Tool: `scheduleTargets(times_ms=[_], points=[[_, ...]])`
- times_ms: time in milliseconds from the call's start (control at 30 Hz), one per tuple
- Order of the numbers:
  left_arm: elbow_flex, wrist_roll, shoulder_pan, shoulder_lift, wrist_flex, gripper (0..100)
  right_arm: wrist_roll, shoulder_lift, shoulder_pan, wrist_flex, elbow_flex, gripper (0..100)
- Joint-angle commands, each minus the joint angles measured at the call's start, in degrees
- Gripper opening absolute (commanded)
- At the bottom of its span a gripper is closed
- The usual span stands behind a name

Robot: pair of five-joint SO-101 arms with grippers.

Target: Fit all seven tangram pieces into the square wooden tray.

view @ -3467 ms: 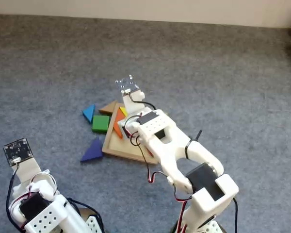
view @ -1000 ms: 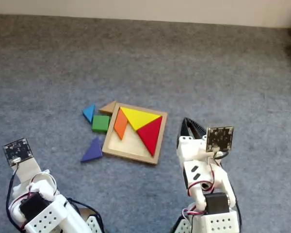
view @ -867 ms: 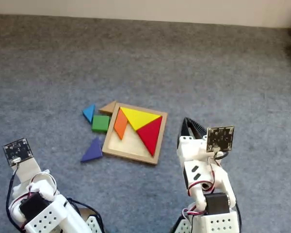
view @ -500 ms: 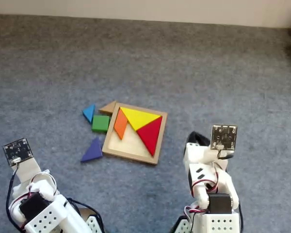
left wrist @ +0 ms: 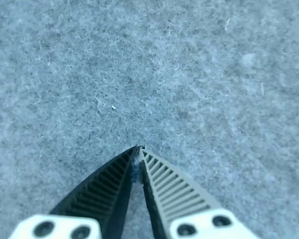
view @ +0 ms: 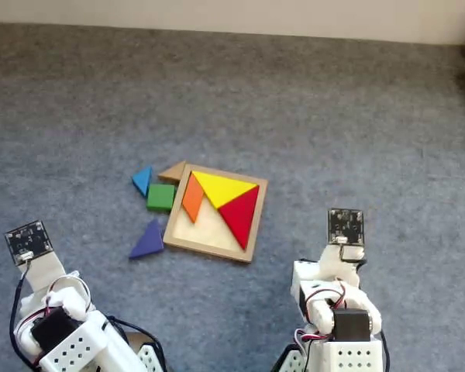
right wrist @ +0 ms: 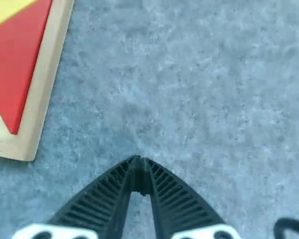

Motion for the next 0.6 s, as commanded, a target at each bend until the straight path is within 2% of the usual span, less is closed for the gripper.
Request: scheduleTargets(times_ms=[0,567], points=[[1.19,0.0,-0.57,-3.21,0.35,1,0.35,-1.01,1.01,0.66,6.37,1.0],[1.1,0.0,0.4,-3.21,0.35,1,0.35,-1.01,1.1,0.66,6.37,1.0]])
